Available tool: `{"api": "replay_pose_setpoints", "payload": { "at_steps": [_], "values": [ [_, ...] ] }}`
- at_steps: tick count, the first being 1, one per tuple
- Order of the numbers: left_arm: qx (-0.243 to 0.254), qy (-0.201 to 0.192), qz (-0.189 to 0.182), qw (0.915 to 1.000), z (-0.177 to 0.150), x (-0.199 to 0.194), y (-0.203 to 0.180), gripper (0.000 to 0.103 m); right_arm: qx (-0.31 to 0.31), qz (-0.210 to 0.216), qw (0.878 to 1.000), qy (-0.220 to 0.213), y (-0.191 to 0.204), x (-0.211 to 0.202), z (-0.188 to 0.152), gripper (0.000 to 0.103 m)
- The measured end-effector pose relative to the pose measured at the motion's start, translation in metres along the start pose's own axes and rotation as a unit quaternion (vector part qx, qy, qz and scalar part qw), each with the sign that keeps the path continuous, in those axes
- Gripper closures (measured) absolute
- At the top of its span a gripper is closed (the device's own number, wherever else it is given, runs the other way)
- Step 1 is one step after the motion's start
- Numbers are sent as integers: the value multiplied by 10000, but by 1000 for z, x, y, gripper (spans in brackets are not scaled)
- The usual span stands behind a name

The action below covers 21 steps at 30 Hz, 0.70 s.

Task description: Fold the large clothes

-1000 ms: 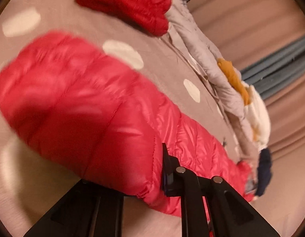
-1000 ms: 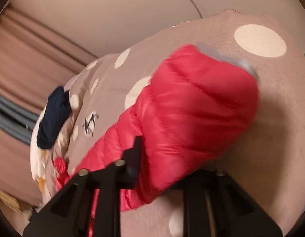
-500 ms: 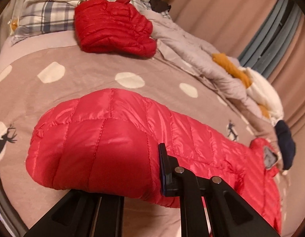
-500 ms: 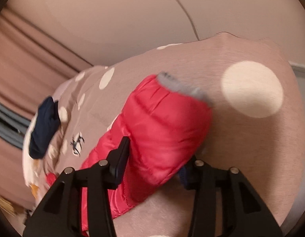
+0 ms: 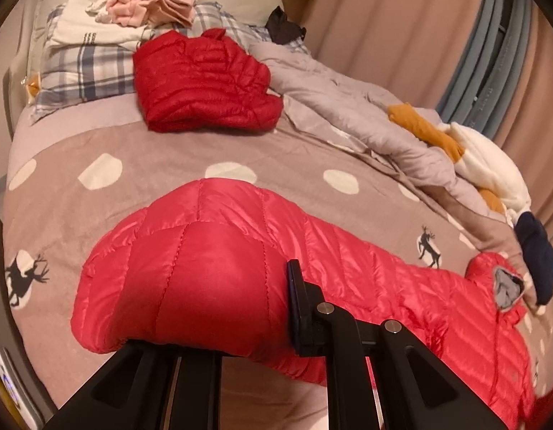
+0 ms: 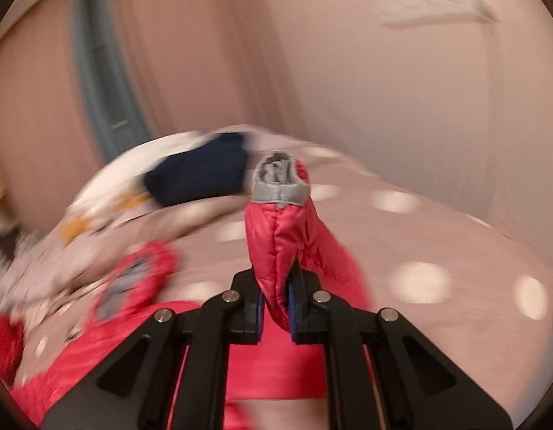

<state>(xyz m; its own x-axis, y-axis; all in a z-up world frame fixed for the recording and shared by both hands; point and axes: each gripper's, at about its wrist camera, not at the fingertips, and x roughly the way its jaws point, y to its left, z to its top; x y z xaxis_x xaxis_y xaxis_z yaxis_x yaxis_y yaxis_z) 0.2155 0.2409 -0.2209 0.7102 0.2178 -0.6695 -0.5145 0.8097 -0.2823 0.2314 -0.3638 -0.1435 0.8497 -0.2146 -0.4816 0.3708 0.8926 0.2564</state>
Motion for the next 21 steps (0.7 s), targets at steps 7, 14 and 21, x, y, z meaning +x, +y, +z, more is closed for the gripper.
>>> {"api": "replay_pose_setpoints", "payload": {
  "at_steps": [7, 14, 21],
  "values": [
    [98, 50, 25, 9999, 2, -4, -1, 90, 11, 2142, 9706, 1094, 141, 10, -49, 89],
    [209, 69, 54, 9997, 0, -9, -5, 90, -110, 2261, 9636, 1426, 170, 1, -74, 65],
    [281, -13, 52, 9996, -1, -15, -14, 90, 81, 1661, 9818, 917, 129, -4, -46, 45]
  ]
}}
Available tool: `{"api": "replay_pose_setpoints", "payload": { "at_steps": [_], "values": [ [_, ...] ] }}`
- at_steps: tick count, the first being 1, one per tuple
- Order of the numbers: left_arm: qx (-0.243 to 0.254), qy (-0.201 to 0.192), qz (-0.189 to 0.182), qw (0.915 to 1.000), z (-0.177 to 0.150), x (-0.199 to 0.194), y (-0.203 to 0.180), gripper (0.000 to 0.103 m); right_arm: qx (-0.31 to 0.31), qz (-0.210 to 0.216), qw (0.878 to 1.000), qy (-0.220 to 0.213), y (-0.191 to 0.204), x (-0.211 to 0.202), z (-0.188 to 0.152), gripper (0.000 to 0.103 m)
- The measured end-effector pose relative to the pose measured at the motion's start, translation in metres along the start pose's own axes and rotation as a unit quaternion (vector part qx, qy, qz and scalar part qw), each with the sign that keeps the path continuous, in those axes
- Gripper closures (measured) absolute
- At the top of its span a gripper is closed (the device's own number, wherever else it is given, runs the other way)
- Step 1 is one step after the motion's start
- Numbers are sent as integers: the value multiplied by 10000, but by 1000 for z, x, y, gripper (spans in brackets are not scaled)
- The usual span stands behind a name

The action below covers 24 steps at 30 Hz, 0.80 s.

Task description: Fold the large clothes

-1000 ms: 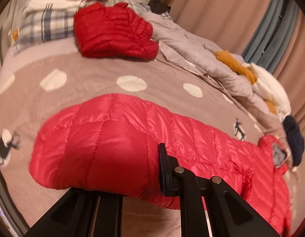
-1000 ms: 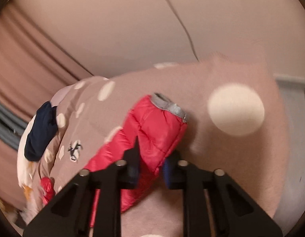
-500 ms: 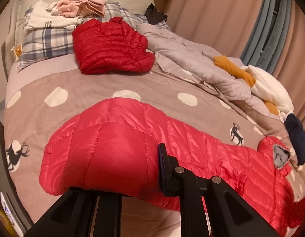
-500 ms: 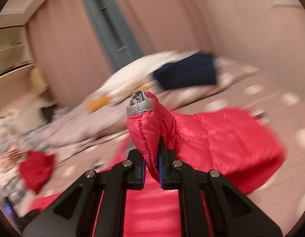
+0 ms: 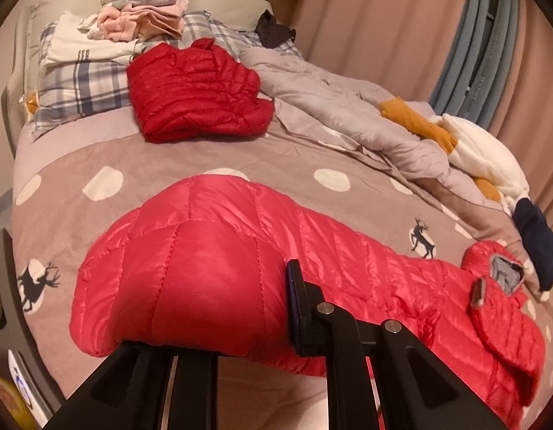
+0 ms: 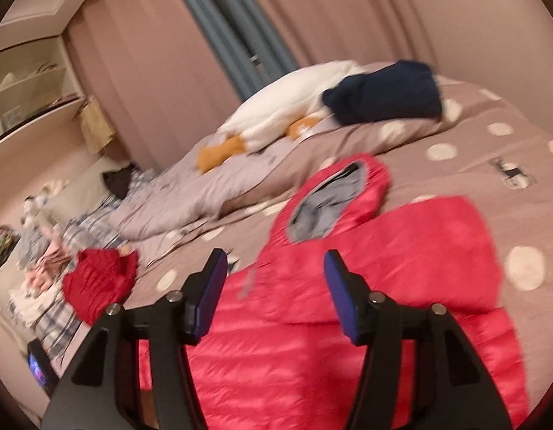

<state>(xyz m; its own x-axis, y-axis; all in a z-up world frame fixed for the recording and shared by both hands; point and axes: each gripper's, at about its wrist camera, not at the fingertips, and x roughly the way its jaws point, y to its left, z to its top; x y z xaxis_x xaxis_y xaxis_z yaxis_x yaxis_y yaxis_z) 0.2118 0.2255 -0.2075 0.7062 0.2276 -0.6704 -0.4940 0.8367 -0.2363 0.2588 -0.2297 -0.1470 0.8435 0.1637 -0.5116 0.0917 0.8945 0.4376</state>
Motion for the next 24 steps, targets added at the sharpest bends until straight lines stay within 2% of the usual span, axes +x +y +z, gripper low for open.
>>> {"api": "replay_pose_setpoints", "payload": {
  "at_steps": [2, 5, 11, 13, 15, 17, 19, 20, 21, 24],
  "values": [
    [10, -31, 2, 10000, 0, -2, -1, 90, 40, -411, 9990, -146, -21, 0, 9, 45],
    [62, -27, 41, 10000, 1, -2, -2, 90, 50, -1423, 9896, -227, -65, 10, 19, 45],
    [198, -52, 111, 9997, 1, -1, -6, 90, 471, -2532, 9656, 367, -152, 46, 11, 52],
    [220, -62, 145, 9996, 0, 1, -8, 90, 537, -2552, 9624, 766, -163, 66, -3, 58],
    [257, -69, 199, 9994, 0, 2, -11, 90, 363, -2345, 9647, 1139, -157, 87, -25, 61],
    [310, -84, 252, 9992, -1, 4, -16, 90, -388, -2423, 9623, 1174, -133, 99, -51, 60],
    [368, -127, 260, 9989, -2, 3, -22, 90, -1180, -2652, 9499, 1162, -105, 104, -70, 59],
    [409, -155, 267, 9987, -3, 2, -24, 90, -1332, -2697, 9464, 1178, -99, 105, -74, 59],
    [463, -187, 287, 9983, -3, 1, -28, 90, -1353, -2689, 9463, 1180, -97, 104, -76, 59],
    [629, -312, 330, 9970, -4, -3, -41, 90, -919, -2450, 9584, 1142, -116, 99, -73, 60]
  ]
}}
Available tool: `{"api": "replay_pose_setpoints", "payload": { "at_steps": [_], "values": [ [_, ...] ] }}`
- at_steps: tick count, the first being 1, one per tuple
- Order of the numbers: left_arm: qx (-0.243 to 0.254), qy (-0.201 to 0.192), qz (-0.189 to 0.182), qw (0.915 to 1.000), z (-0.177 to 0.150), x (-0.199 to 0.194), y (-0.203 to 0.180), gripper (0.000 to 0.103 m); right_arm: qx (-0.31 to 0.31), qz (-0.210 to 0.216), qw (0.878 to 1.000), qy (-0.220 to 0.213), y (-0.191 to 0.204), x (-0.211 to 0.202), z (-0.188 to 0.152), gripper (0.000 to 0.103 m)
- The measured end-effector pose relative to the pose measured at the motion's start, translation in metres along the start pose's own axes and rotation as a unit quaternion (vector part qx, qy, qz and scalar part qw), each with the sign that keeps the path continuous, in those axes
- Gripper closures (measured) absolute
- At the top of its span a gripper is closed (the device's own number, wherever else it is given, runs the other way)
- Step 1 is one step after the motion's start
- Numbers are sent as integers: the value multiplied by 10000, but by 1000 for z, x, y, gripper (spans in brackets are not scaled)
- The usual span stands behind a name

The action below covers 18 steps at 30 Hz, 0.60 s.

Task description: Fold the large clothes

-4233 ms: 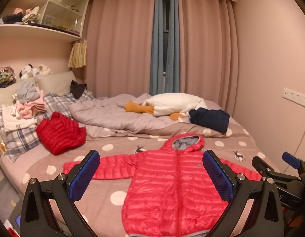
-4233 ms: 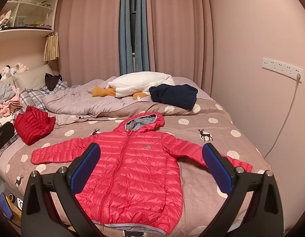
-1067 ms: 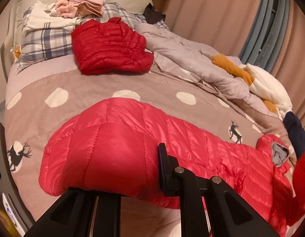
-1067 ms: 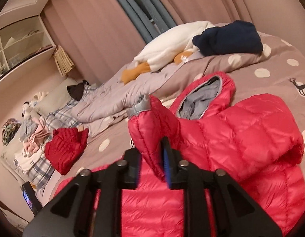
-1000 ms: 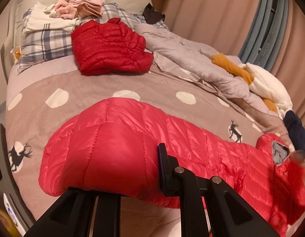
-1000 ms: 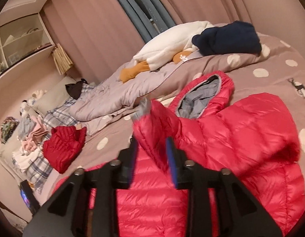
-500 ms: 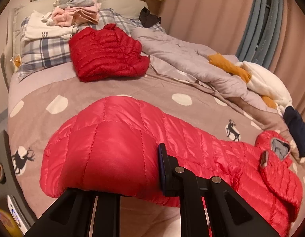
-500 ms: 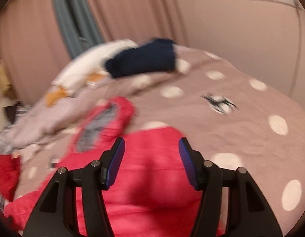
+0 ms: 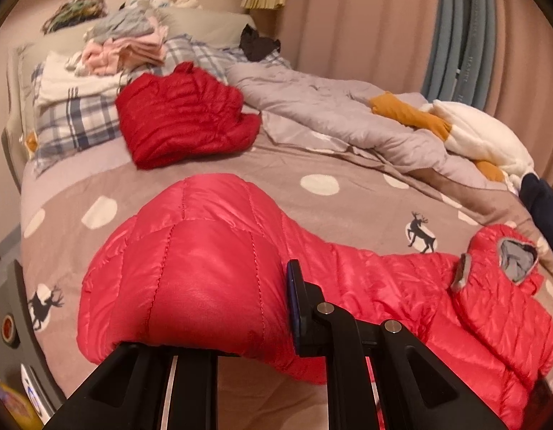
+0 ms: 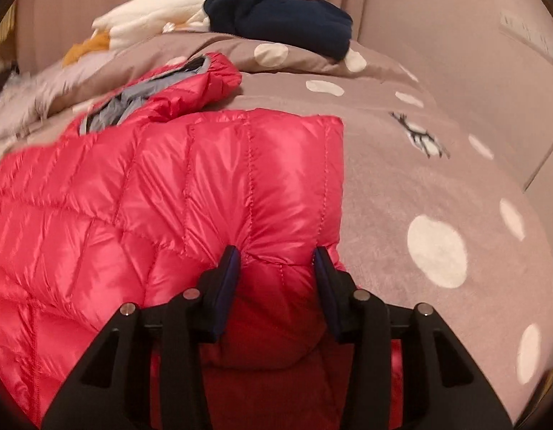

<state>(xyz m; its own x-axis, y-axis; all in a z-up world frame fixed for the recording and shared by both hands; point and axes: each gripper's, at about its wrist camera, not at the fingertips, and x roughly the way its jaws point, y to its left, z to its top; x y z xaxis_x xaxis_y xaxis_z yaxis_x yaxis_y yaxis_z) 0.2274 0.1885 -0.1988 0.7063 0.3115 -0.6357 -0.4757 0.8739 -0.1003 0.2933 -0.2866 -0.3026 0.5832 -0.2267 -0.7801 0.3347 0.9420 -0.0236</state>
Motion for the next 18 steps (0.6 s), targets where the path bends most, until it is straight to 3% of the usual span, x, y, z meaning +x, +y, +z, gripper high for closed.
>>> {"api": "replay_pose_setpoints", "payload": {
  "at_steps": [4, 9, 11, 13, 15, 18],
  "values": [
    [221, -129, 64, 9997, 3, -8, -17, 90, 346, 31, 9994, -69, -14, -5, 2, 60],
    [558, -401, -149, 9975, 11, -31, -59, 90, 766, 150, 9963, -353, -38, -57, 5, 59],
    [676, -521, -399, 9955, 13, -44, -82, 90, 893, 89, 9942, -591, -59, -83, 7, 57],
    [869, -608, -751, 9915, 13, -57, -113, 90, 1174, -22, 9891, -891, -85, -113, 7, 49],
    [1103, -654, -1124, 9854, 4, -68, -150, 90, 1428, -205, 9831, -1130, -110, -139, 5, 43],
    [1330, -510, -1408, 9797, -26, -75, -204, 90, 1624, -558, 9772, -1246, -132, -161, -1, 43]
  ]
}}
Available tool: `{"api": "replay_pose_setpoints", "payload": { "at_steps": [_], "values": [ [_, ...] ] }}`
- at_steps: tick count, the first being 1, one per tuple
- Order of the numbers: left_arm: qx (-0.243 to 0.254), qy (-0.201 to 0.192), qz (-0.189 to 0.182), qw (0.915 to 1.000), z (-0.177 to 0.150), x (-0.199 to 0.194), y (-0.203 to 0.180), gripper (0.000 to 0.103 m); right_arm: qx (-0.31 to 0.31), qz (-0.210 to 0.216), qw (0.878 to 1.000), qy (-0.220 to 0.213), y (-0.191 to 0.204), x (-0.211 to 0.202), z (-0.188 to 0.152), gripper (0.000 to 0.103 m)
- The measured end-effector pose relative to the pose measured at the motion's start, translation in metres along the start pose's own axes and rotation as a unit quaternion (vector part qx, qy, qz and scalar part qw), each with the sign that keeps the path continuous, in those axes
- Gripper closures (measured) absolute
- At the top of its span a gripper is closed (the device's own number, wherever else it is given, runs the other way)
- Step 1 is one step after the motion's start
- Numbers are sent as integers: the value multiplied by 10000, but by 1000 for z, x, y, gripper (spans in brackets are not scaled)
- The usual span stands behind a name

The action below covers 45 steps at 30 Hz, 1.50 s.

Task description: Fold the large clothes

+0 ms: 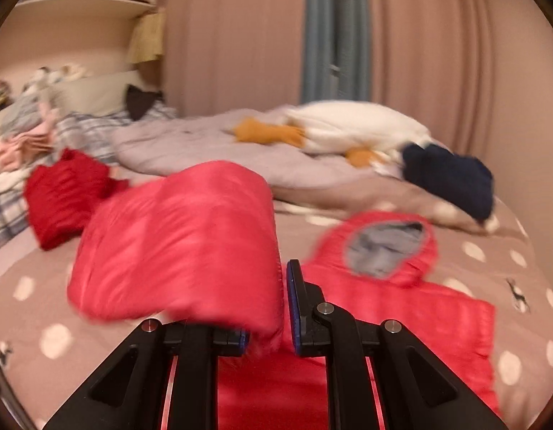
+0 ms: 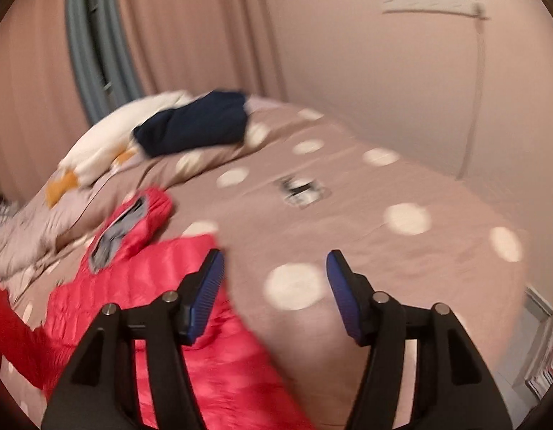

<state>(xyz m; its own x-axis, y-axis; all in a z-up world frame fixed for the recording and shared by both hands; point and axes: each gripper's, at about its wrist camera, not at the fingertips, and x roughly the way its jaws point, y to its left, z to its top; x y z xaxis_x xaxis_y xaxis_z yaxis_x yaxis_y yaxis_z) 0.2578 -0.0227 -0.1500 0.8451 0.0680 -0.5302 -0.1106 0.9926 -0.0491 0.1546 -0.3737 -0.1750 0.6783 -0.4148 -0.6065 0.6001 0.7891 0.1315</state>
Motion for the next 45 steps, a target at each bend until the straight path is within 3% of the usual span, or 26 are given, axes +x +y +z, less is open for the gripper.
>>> {"api": "replay_pose_setpoints", "payload": {
  "at_steps": [4, 7, 9, 11, 15, 20, 24, 27, 30, 33, 34, 36, 37, 40, 41, 45],
  "values": [
    [115, 698, 103, 9974, -38, 19, -51, 87, 163, -216, 9996, 21, -24, -9, 1, 43],
    [364, 1129, -191, 9928, -60, 26, -71, 64, 103, -290, 9995, 52, -32, -11, 2, 43],
    [598, 1068, -532, 9911, -69, 19, -80, 42, 177, -287, 9994, 48, -40, -14, 2, 43],
    [719, 802, -609, 9923, -69, 6, -83, 36, 240, -255, 9994, 36, -42, -15, 3, 40],
    [570, 487, -395, 9964, -53, -6, -64, 27, 269, -142, 9995, 121, -36, -13, 2, 36],
    [128, 142, 326, 9993, -36, -10, -22, 27, 122, 229, 9990, 354, -11, -3, -5, 32],
    [-85, -24, 839, 9964, -31, -4, 15, 27, -244, 579, 9974, 355, 38, 8, -8, 24],
    [-419, 9, 917, 9949, -29, 2, 45, 27, -737, 1162, 9893, 480, 90, 20, -13, 21],
    [-589, 141, 1051, 9926, -31, 10, 68, 27, -1117, 1415, 9828, 400, 137, 35, -20, 12],
    [-630, 221, 1127, 9914, -36, 17, 87, 30, -1554, 1785, 9684, 784, 188, 74, -39, 4],
    [-642, 256, 1185, 9905, -36, 18, 93, 30, -1729, 1729, 9649, 961, 199, 87, -46, 7],
    [-710, 303, 1280, 9888, -38, 18, 107, 31, -2023, 1517, 9540, 1609, 217, 120, -71, 30],
    [-731, 288, 1323, 9881, -39, 18, 111, 31, -1918, 1653, 9526, 1688, 216, 125, -77, 42],
    [-732, 262, 1465, 9861, -38, 19, 117, 31, -1787, 1789, 9580, 1350, 206, 114, -74, 80],
    [-755, 299, 1473, 9857, -37, 20, 116, 31, -1810, 1793, 9585, 1280, 204, 109, -71, 85],
    [-890, 525, 1125, 9883, -37, 26, 109, 45, -1840, 1734, 9641, 810, 177, 82, -49, 86]
  ]
}}
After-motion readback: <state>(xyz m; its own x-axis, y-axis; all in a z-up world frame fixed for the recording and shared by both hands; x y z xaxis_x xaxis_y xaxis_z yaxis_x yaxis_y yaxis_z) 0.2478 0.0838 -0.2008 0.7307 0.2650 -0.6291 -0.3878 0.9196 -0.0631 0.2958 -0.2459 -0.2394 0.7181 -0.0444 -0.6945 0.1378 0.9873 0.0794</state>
